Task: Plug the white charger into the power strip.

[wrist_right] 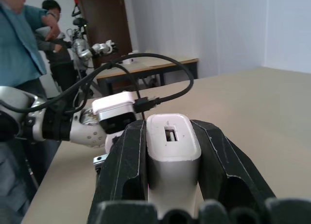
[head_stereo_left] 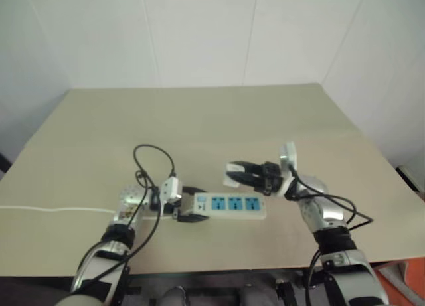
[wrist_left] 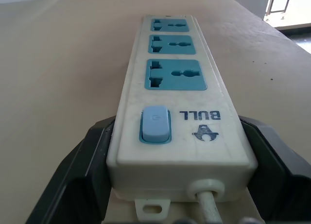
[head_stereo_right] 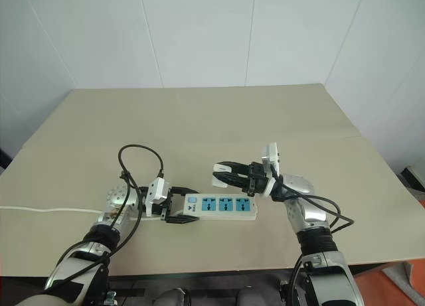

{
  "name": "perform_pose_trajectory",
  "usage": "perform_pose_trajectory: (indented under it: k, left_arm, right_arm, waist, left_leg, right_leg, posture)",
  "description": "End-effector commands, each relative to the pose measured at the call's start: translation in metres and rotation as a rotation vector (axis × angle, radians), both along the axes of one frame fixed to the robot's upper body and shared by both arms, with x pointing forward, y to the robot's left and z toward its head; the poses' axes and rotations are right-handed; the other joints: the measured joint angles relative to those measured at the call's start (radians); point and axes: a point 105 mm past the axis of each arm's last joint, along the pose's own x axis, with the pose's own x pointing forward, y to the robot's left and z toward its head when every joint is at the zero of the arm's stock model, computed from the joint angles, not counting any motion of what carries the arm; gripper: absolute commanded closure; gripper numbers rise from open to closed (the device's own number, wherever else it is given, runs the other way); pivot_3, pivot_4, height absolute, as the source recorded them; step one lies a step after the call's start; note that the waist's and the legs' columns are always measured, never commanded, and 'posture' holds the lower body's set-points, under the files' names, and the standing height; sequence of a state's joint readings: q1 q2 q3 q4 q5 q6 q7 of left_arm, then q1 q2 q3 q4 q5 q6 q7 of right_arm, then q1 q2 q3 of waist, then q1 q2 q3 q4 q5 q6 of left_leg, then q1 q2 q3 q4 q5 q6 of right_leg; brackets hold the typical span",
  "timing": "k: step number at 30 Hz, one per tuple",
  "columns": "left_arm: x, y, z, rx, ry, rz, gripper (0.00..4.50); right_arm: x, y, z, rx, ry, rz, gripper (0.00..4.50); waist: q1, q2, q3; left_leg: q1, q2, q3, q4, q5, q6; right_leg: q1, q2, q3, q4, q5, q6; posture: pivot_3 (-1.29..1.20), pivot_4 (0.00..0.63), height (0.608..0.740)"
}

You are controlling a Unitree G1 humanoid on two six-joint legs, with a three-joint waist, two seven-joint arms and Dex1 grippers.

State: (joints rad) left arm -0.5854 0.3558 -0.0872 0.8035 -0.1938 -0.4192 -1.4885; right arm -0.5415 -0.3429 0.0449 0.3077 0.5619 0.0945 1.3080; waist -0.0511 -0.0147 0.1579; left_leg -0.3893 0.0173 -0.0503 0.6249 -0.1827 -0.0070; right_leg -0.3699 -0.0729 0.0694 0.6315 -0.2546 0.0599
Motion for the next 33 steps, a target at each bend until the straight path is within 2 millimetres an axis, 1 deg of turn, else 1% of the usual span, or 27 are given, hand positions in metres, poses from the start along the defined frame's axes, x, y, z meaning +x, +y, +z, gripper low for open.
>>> perform_pose_trajectory:
  k: [1,3,5,11,15,20,25,33]
  left_arm:
    - [-0.011,0.013,-0.019,0.053,0.118,0.018,1.19]
    - [-0.014,0.014,-0.021,0.062,0.139,0.022,1.19]
    - [-0.015,0.015,-0.022,0.072,0.136,0.026,1.19]
    - [-0.017,0.013,-0.023,0.08,0.131,0.034,1.19]
    - [-0.017,0.013,-0.023,0.079,0.124,0.039,1.19]
    - [-0.018,0.014,-0.024,0.081,0.122,0.04,1.19]
    - [-0.019,0.014,-0.023,0.075,0.118,0.036,1.19]
    - [-0.017,0.015,-0.021,0.077,0.112,0.036,1.19]
  right_arm:
    - [-0.006,0.01,0.011,-0.01,-0.089,0.062,3.36]
    - [-0.006,0.014,0.009,-0.015,-0.092,0.071,3.36]
    - [-0.003,0.018,0.007,-0.022,-0.107,0.058,3.36]
    - [-0.002,0.026,-0.002,-0.052,-0.097,0.1,3.36]
    - [-0.003,0.036,-0.008,-0.065,-0.103,0.136,3.36]
    - [0.0,0.043,-0.015,-0.075,-0.115,0.133,3.36]
    - [0.004,0.044,-0.015,-0.079,-0.116,0.137,3.36]
    - [0.006,0.04,-0.024,-0.104,-0.124,0.125,3.36]
  waist:
    - [-0.002,0.0,0.0]
    - [-0.004,0.0,0.0]
    - [-0.004,0.0,0.0]
    - [0.0,0.0,0.0]
    - [0.0,0.0,0.0]
    - [0.001,0.0,0.0]
    - [0.001,0.0,0.0]
    - [0.0,0.0,0.0]
  left_leg:
    - [0.0,0.0,0.0,0.0,0.0,0.0]
    - [0.0,0.001,0.0,-0.001,0.0,0.0]
    - [0.0,0.001,0.0,-0.001,0.0,0.0]
    - [0.0,0.001,0.0,-0.001,0.0,0.0]
    - [0.0,0.001,0.0,-0.001,0.0,0.0]
    - [0.0,0.001,0.0,-0.001,0.0,0.0]
    - [0.0,0.001,0.0,-0.001,0.0,0.0]
    - [0.0,0.001,0.0,-0.002,0.0,0.0]
  right_leg:
    - [0.0,0.001,0.0,0.0,0.0,0.0]
    - [0.0,0.002,0.0,0.0,-0.001,0.001]
    - [-0.001,0.002,0.0,0.0,-0.004,0.005]
    - [-0.001,0.001,0.0,0.0,-0.004,0.005]
    - [-0.001,0.001,0.0,0.0,-0.004,0.004]
    - [-0.001,0.001,0.0,0.0,-0.004,0.004]
    - [-0.001,0.001,0.0,0.0,-0.002,0.002]
    - [-0.001,0.001,0.0,0.0,-0.002,0.001]
  posture:
    - [0.0,0.15,0.74]
    - [0.0,0.15,0.74]
    - [0.0,0.15,0.74]
    - [0.0,0.15,0.74]
    - [0.0,0.15,0.74]
    - [0.0,0.15,0.74]
    - [0.0,0.15,0.74]
    - [0.0,0.15,0.74]
